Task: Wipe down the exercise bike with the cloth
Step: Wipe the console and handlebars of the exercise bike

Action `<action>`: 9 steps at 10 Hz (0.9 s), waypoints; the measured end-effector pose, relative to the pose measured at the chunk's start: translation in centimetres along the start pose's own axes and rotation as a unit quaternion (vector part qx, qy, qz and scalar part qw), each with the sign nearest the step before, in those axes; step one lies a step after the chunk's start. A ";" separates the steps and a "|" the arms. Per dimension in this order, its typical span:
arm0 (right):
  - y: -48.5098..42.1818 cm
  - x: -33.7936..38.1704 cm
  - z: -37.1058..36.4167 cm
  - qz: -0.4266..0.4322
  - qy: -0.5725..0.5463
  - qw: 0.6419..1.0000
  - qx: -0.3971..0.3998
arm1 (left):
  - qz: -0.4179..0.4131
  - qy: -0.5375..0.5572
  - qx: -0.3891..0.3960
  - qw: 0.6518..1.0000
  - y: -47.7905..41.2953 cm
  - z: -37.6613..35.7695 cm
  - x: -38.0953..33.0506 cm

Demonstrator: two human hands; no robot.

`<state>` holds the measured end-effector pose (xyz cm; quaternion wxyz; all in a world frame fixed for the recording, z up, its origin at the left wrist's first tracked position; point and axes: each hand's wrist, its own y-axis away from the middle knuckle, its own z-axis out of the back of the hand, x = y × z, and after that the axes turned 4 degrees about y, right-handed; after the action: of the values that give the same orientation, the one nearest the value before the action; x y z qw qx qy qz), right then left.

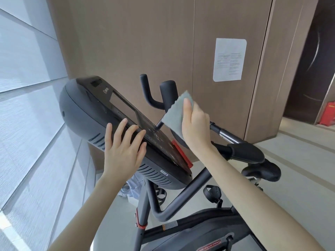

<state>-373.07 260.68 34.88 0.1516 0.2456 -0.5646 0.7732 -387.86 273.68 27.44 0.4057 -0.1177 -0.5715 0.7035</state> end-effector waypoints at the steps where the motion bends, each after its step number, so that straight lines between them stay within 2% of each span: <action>1: -4.1 2.7 0.3 -0.016 -0.121 0.992 -0.040 | -0.003 0.002 0.006 1.000 0.0 0.4 0.1; 2: -5.9 3.6 -0.3 0.004 -0.144 0.989 0.036 | -0.004 0.007 0.021 1.000 0.0 0.7 0.1; 3: -4.4 2.2 -1.9 0.034 -0.087 0.989 0.115 | -0.005 0.010 0.030 0.999 0.1 0.9 0.1; 5: -1.0 -0.4 -1.7 0.074 0.012 0.990 0.119 | -0.005 0.010 0.031 0.999 0.0 0.9 0.0; 6: 1.7 -1.8 -0.5 0.118 0.136 0.977 0.114 | -0.001 0.011 0.026 1.000 0.0 0.9 -0.1; 7: 3.1 -3.5 1.0 0.170 0.254 0.945 0.119 | 0.003 0.013 0.018 1.000 0.0 0.8 -0.2; 8: 4.3 -6.2 2.8 0.246 0.356 0.893 0.121 | -0.003 0.014 0.015 1.000 0.1 0.6 0.0; 9: 5.0 -8.9 4.8 0.261 0.396 0.871 0.130 | -0.002 0.010 0.013 1.000 0.2 0.5 0.0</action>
<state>-367.20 254.92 27.20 0.1214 -0.2200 -0.3950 0.8836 -388.25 273.35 27.45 0.4144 -0.1189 -0.5585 0.7087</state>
